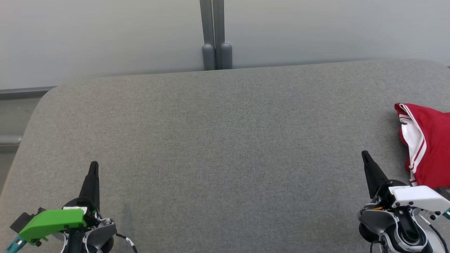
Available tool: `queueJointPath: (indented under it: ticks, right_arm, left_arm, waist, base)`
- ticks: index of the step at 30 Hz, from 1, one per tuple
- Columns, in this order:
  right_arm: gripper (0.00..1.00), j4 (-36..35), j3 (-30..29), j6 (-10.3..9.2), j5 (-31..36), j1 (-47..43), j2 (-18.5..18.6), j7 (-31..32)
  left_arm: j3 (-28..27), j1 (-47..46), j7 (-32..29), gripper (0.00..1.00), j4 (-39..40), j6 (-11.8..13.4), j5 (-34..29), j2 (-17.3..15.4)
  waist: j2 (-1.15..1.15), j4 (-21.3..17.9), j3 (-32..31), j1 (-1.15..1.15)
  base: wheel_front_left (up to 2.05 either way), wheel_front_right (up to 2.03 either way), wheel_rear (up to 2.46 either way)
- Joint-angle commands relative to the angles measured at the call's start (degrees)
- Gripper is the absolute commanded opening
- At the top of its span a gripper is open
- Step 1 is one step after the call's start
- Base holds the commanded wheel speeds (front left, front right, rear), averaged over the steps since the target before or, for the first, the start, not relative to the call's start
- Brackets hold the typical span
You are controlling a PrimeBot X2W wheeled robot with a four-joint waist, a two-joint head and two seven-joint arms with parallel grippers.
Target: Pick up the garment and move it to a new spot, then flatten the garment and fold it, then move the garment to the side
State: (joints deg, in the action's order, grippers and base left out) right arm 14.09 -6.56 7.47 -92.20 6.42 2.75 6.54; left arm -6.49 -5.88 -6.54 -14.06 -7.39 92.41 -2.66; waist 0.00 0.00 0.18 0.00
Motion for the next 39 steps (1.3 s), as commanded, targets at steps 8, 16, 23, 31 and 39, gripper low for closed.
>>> queueJointPath:
  ticks: [8, 16, 23, 31, 39]
  right_arm:
    - [0.0, -0.3, -0.1, 0.04, -0.4, -0.5, 0.2, 0.2]
    - [0.0, -0.3, -0.1, 0.04, -0.4, -0.5, 0.2, 0.2]
    - [0.0, -0.3, -0.1, 0.04, -0.4, -0.5, 0.2, 0.2]
    - [0.0, -0.3, -0.1, 0.04, -0.4, -0.5, 0.2, 0.2]
    - [0.0, -0.3, -0.1, 0.04, -0.4, -0.5, 0.2, 0.2]
  left_arm:
    - [-0.2, -0.7, -0.2, 0.0, 0.1, -0.3, 0.0, -0.4]
    - [-0.2, -0.7, -0.2, 0.0, 0.1, -0.3, 0.0, -0.4]
    - [-0.2, -0.7, -0.2, 0.0, 0.1, -0.3, 0.0, -0.4]
    - [-0.2, -0.7, -0.2, 0.0, 0.1, -0.3, 0.0, -0.4]
    - [-0.2, -0.7, -0.2, 0.0, 0.1, -0.3, 0.0, -0.4]
  waist:
    - [0.0, 0.0, 0.0, 0.0]
    - [0.0, 0.0, 0.0, 0.0]
    - [0.0, 0.0, 0.0, 0.0]
    - [0.0, 0.0, 0.0, 0.0]
    - [0.0, 0.0, 0.0, 0.0]
  base:
    - [0.0, 0.0, 0.0]
    - [0.0, 0.0, 0.0]
    - [0.0, 0.0, 0.0]
    - [0.0, 0.0, 0.0]
    - [0.0, 0.0, 0.0]
